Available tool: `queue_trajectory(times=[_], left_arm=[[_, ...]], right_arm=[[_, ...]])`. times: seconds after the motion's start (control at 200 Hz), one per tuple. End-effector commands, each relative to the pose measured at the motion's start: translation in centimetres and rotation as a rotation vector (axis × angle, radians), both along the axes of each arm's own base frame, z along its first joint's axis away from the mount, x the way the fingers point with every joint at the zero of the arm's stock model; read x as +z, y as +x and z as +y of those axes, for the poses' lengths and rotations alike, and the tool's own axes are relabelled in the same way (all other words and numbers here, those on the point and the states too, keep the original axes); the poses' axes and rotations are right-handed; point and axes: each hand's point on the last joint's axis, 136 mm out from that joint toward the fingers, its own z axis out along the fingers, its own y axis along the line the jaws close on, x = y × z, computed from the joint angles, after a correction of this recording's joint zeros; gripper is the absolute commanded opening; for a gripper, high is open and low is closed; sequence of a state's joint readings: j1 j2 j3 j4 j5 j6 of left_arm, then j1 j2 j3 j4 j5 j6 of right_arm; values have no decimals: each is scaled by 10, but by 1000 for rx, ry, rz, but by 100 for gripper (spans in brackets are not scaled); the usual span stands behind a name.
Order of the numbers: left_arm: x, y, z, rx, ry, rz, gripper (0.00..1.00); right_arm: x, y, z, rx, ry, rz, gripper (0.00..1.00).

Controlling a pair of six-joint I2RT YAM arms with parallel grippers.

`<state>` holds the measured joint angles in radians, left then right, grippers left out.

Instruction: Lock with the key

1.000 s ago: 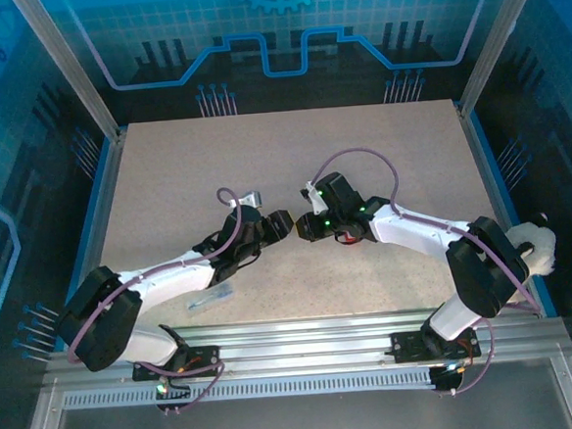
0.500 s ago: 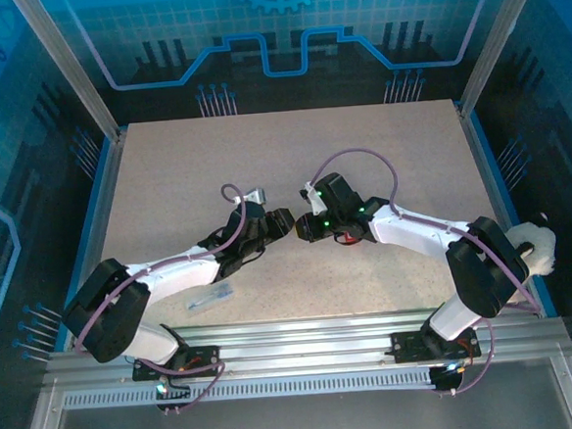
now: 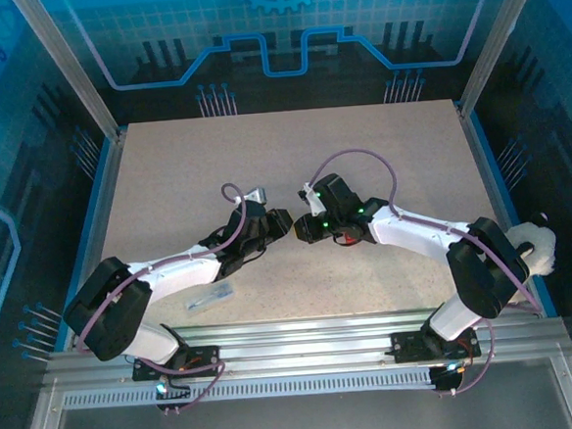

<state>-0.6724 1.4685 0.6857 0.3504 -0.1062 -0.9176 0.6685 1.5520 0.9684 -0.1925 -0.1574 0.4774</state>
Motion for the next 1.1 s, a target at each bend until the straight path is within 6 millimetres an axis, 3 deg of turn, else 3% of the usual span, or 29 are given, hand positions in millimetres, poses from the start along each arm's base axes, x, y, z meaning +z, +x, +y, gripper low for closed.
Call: queue_trajectory(times=[0.0, 0.32, 1.096], left_arm=[[13, 5, -10, -20, -33, -23, 15], [14, 6, -10, -28, -34, -17, 0], [20, 1, -9, -42, -74, -35, 0]], right_arm=[[11, -3, 5, 21, 11, -45, 18], [9, -3, 5, 26, -13, -57, 17], [12, -4, 6, 34, -5, -70, 23]])
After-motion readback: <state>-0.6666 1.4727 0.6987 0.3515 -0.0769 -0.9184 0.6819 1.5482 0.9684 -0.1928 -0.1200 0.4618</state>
